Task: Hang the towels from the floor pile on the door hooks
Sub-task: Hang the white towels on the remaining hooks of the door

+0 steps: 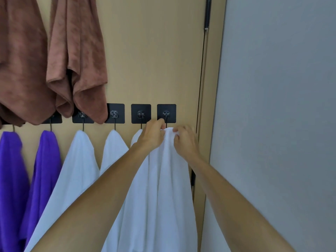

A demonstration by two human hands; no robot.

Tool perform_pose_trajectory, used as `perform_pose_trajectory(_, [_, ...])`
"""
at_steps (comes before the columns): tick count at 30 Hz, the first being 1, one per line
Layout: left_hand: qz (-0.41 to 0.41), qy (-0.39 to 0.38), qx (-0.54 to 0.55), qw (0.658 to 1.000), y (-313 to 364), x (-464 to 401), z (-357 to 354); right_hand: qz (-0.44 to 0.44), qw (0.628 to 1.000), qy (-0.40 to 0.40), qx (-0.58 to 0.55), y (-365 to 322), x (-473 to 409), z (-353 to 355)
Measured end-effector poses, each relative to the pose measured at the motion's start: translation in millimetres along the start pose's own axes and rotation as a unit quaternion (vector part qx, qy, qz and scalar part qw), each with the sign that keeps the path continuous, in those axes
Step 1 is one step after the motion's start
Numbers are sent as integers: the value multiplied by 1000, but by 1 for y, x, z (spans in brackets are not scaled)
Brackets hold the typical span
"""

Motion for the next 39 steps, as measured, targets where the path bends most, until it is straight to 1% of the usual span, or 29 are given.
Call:
perform_pose_trajectory(3, [-3, 28, 52, 998, -6, 11, -10, 11, 999, -6, -40, 2, 12, -11])
perform_pose_trajectory(6, [16, 53, 108, 993, -18, 21, -27, 6, 990, -27, -138, 4, 26, -32])
perform_pose_trajectory(10, [63, 74, 246, 964, -18, 58, -39, -25, 980, -25, -196, 12, 54, -49])
perform_pose_trajectory(12, [56, 61, 272, 959, -12, 79, -47, -15, 978, -20, -207, 8, 70, -50])
perform_pose_trajectory(14, [27, 31, 248, 968, -11, 97, -63, -3, 978, -31, -205, 6, 86, -56])
perform_pose_trajectory(18, [35, -20, 230, 972, -30, 126, -99, -6, 978, -56, -202, 17, 121, -81])
perform_pose_trajectory(21, [29, -42, 179, 983, -34, 150, -119, -30, 977, -75, -198, 32, 148, -101])
perform_pose_trajectory(23, [41, -67, 134, 988, -43, 165, -136, -47, 972, -94, -211, 40, 167, -111])
perform_pose_trajectory(26, [42, -57, 64, 995, -55, 187, -156, -72, 962, -124, -231, 50, 195, -127])
perform_pose_trajectory(29, [78, -102, 4, 992, -66, 216, -181, -107, 957, -162, -217, 64, 226, -149])
perform_pose_trajectory(32, [114, -115, 24, 987, -72, 249, -196, -131, 952, -198, -196, 76, 258, -167])
perform_pose_trajectory(37, [115, -153, -40, 981, -96, 307, -237, -177, 935, -252, -176, 97, 318, -199])
perform_pose_trajectory(39, [137, -140, -26, 980, -95, 326, -238, -177, 926, -289, -165, 100, 345, -211])
Point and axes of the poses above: each hand's wrist, its own x-axis away from the middle knuckle, its own z-axis out of the back of the hand, y = z × x, the point moved 9 cm from there along -x, towards the middle knuckle, and after that the axes turned 1 degree about x, right-handed, at the moved point
